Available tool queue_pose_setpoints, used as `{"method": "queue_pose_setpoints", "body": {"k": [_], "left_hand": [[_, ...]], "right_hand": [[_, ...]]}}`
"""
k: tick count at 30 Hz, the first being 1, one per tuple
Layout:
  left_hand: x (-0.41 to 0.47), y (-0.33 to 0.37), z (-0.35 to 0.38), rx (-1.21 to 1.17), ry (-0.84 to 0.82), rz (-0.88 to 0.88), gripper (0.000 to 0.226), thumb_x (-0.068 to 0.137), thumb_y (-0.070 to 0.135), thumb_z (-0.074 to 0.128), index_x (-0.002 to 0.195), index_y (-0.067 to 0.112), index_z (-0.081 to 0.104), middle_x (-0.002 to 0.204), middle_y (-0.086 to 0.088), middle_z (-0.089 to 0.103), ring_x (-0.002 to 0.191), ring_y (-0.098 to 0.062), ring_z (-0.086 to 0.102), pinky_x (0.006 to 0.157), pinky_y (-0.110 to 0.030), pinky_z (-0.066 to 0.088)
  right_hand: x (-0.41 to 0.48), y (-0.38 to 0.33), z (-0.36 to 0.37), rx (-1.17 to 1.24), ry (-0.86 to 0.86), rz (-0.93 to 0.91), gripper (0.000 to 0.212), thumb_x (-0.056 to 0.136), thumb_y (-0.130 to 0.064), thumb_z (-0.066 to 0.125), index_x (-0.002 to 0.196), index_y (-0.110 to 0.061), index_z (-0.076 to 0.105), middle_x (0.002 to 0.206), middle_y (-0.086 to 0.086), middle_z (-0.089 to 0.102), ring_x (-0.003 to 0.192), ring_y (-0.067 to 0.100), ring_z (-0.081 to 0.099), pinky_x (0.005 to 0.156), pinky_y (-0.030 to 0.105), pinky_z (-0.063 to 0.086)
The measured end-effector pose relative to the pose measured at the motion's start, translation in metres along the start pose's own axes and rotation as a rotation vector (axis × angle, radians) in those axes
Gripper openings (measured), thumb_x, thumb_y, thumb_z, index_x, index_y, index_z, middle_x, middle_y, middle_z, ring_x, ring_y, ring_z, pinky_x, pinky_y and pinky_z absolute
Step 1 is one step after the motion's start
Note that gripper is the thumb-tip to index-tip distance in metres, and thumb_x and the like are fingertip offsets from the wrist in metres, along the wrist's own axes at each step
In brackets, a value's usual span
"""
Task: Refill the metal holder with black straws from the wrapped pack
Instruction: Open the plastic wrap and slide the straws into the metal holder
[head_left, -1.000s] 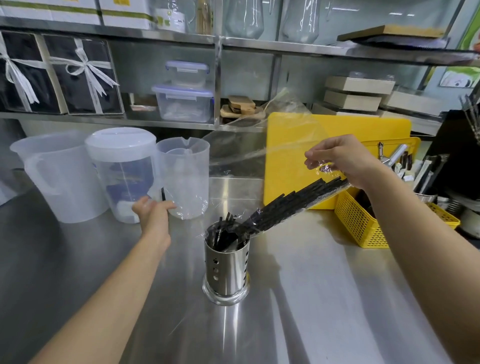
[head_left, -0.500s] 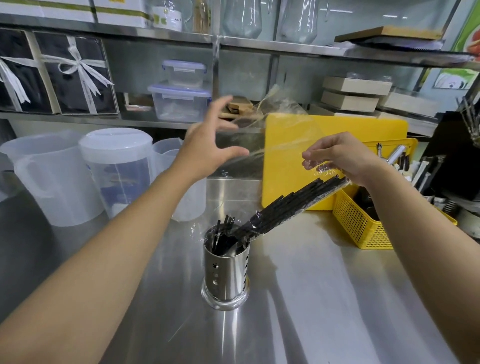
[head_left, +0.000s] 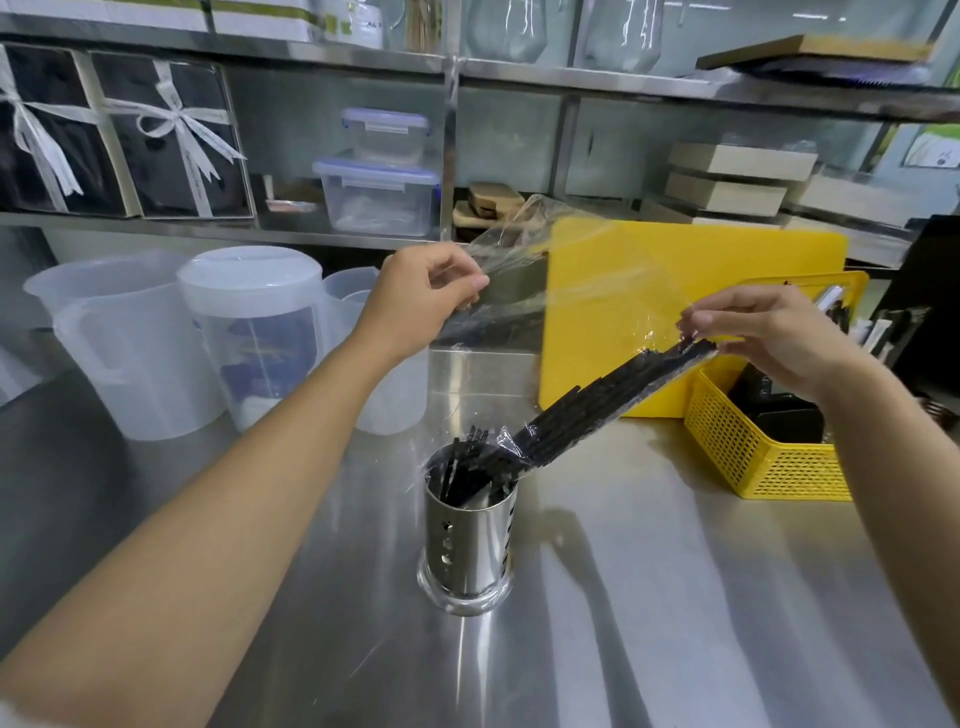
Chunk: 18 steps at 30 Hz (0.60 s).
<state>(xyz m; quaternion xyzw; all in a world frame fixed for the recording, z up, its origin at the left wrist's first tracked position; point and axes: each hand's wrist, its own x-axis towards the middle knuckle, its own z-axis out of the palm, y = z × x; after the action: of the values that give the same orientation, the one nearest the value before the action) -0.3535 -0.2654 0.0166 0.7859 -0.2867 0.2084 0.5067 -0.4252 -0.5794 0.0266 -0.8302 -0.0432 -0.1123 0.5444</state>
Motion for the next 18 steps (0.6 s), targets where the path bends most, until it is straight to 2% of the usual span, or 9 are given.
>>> {"method": "queue_pose_setpoints", "body": {"k": [4, 8, 13, 16, 18], "left_hand": [[0.001, -0.001, -0.003, -0.024, 0.039, 0.002, 0.013, 0.082, 0.013, 0.065, 0.072, 0.020, 0.065, 0.065, 0.005, 0.063, 0.058, -0.003, 0.058, 0.067, -0.026, 0.051], [-0.003, -0.004, -0.013, -0.045, 0.071, -0.051, 0.007, 0.084, 0.010, 0.063, 0.081, 0.005, 0.066, 0.066, -0.002, 0.063, 0.051, 0.001, 0.057, 0.054, -0.010, 0.044], [-0.017, -0.015, -0.029, -0.075, 0.115, -0.135, 0.011, 0.084, 0.012, 0.063, 0.074, 0.016, 0.064, 0.067, -0.001, 0.066, 0.052, -0.003, 0.058, 0.053, -0.016, 0.047], [-0.025, -0.024, -0.037, -0.102, 0.126, -0.183, 0.015, 0.083, 0.012, 0.064, 0.071, 0.020, 0.063, 0.057, 0.007, 0.066, 0.051, -0.004, 0.059, 0.051, -0.018, 0.047], [-0.032, -0.029, -0.041, -0.120, 0.134, -0.218, 0.014, 0.083, 0.011, 0.064, 0.071, 0.019, 0.062, 0.052, 0.011, 0.066, 0.049, -0.004, 0.059, 0.050, -0.017, 0.046]], "right_hand": [[0.005, -0.001, 0.008, -0.003, 0.088, -0.059, 0.014, 0.079, -0.011, 0.066, 0.069, -0.019, 0.072, 0.066, -0.009, 0.072, 0.073, 0.012, 0.060, 0.071, 0.030, 0.043], [0.010, -0.011, 0.018, 0.043, 0.102, -0.154, 0.013, 0.079, -0.013, 0.067, 0.069, -0.019, 0.073, 0.068, -0.007, 0.072, 0.077, 0.015, 0.063, 0.076, 0.034, 0.046], [0.012, -0.028, 0.041, 0.109, 0.084, -0.220, 0.007, 0.081, -0.010, 0.065, 0.076, -0.010, 0.069, 0.065, -0.006, 0.071, 0.074, 0.015, 0.064, 0.076, 0.032, 0.047], [0.015, -0.036, 0.054, 0.128, 0.068, -0.226, 0.008, 0.082, -0.012, 0.064, 0.075, -0.010, 0.069, 0.063, -0.006, 0.070, 0.072, 0.014, 0.062, 0.072, 0.031, 0.044], [0.017, -0.040, 0.062, 0.137, 0.064, -0.234, 0.008, 0.082, -0.013, 0.064, 0.075, -0.011, 0.068, 0.063, -0.006, 0.070, 0.073, 0.015, 0.062, 0.076, 0.036, 0.043]]}}
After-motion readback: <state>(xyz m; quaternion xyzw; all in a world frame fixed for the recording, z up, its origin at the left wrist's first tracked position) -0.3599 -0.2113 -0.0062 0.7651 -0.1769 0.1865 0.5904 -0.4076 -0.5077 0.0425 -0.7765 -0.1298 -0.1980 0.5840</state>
